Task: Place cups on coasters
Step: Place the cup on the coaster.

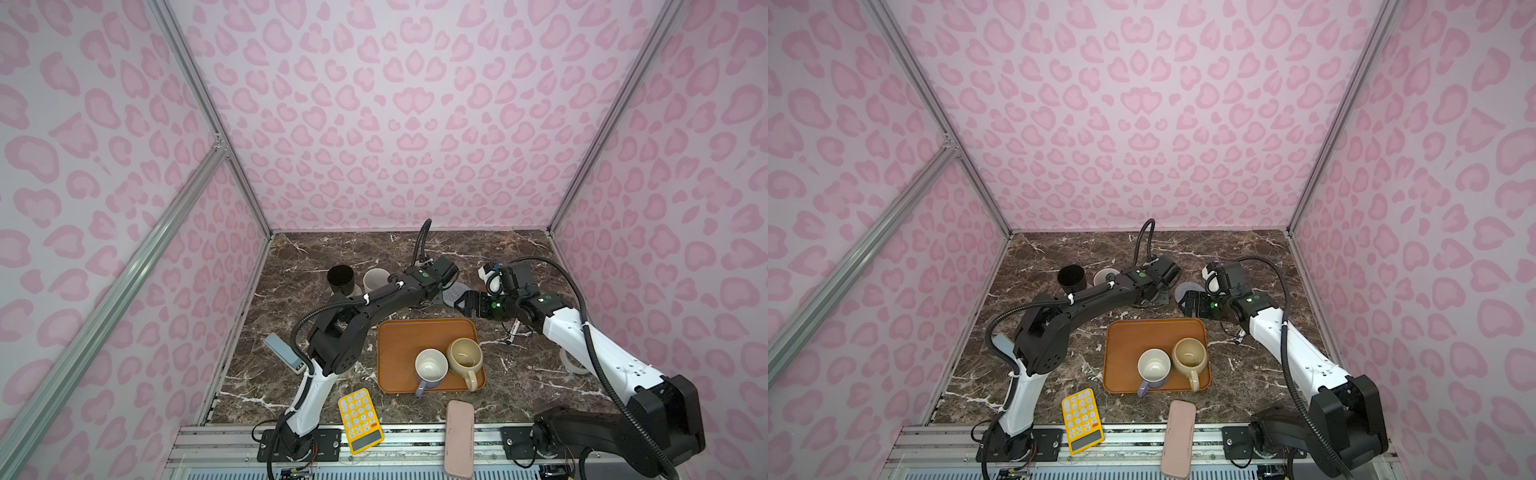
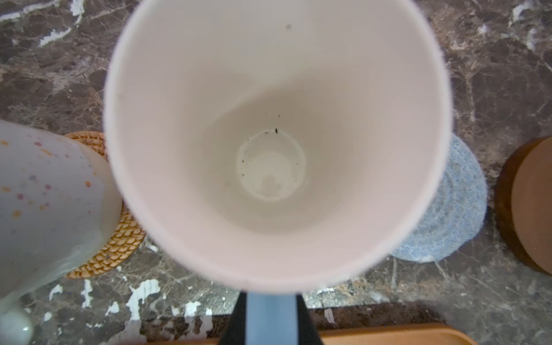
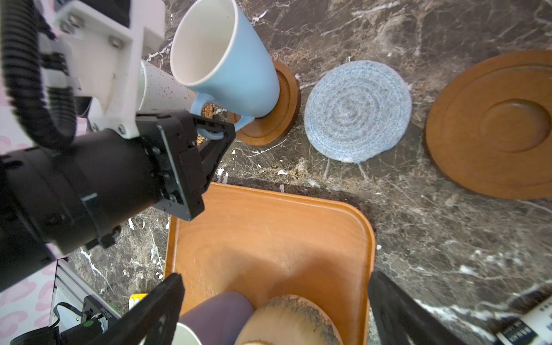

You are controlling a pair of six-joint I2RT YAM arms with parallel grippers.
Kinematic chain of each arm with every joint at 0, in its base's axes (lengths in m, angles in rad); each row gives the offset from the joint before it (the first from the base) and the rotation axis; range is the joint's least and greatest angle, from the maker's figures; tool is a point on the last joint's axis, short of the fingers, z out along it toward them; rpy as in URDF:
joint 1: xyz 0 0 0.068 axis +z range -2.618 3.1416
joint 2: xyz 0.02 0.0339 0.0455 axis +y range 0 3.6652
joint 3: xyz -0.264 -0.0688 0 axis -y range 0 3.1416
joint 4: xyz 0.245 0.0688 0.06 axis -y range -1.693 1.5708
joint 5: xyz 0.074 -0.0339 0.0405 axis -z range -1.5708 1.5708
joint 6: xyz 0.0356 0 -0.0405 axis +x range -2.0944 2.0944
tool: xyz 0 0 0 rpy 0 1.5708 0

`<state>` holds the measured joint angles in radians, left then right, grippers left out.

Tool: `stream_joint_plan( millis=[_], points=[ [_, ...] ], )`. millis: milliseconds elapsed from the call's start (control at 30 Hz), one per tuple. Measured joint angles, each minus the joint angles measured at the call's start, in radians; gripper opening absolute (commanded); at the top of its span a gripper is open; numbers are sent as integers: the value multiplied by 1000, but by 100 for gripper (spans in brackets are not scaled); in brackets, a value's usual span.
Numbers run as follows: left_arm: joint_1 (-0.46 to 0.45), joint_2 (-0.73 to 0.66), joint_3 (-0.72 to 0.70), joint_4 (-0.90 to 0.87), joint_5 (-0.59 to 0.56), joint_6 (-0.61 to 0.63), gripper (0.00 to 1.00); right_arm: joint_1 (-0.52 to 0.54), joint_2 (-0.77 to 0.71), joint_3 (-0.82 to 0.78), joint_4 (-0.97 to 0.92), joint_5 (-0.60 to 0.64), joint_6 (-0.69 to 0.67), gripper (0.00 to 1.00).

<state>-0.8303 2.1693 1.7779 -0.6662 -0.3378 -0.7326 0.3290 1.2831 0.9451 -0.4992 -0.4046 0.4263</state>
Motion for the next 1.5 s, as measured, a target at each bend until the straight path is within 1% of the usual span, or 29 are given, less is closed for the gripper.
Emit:
stream_joint_plan(
  millis=[200, 333, 467, 500, 633, 833, 933, 967, 1200, 1267, 1433, 1500],
  points=[
    [-6, -21, -38, 11, 10, -15, 4, 0, 3, -1, 0, -7, 0, 98],
    [-7, -23, -42, 13, 17, -30, 4, 0, 9, -1, 0, -8, 0, 98],
    [-8, -23, -42, 9, 17, -42, 7, 0, 13, -1, 0, -11, 0, 97],
    [-8, -23, -42, 8, 17, -45, 8, 0, 13, -1, 0, -13, 0, 97],
    [-10, -23, -55, 18, 19, -52, 20, 0, 16, -5, 2, -16, 0, 97],
    [-10, -24, -74, 18, 50, -56, 29, 0, 21, -8, 0, -18, 0, 97],
    [-10, -24, -74, 16, 60, -56, 38, 0, 21, -8, 0, -19, 0, 97],
    [-9, -25, -74, 17, 63, -57, 42, 0, 21, -8, 0, -18, -1, 97],
    [-10, -50, -74, 17, 80, -63, 44, 0, 16, 0, -11, -18, -18, 97],
    [-9, -56, -74, 17, 79, -68, 47, 0, 17, 1, -11, -18, -19, 97],
    [3, -58, -69, 5, 78, -72, 49, 0, 18, 2, -19, -18, -23, 97],
    [13, -56, -55, -3, 74, -78, 53, 0, 18, 5, -23, -18, -23, 97]
  ],
)
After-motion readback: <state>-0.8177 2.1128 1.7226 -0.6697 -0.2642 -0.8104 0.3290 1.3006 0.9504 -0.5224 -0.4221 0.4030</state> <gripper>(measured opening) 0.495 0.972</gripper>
